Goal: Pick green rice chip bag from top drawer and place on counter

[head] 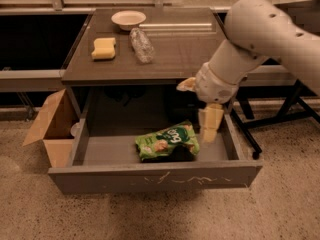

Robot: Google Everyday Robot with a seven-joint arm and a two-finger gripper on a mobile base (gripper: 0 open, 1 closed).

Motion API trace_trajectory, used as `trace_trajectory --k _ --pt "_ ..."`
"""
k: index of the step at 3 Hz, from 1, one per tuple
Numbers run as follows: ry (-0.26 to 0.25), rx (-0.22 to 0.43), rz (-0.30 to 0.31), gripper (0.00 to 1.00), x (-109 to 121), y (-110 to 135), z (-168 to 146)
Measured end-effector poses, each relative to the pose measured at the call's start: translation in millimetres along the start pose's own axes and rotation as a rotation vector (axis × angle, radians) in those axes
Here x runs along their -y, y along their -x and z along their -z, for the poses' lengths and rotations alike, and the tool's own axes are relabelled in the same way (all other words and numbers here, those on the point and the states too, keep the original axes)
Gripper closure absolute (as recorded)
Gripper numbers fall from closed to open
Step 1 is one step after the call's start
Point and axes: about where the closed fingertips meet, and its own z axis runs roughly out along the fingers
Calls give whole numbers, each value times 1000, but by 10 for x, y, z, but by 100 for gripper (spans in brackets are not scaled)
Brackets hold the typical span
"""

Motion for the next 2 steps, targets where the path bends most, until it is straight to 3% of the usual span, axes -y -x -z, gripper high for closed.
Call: trace_trajectory --k 2 --pt "84 40 100 0 316 89 -652"
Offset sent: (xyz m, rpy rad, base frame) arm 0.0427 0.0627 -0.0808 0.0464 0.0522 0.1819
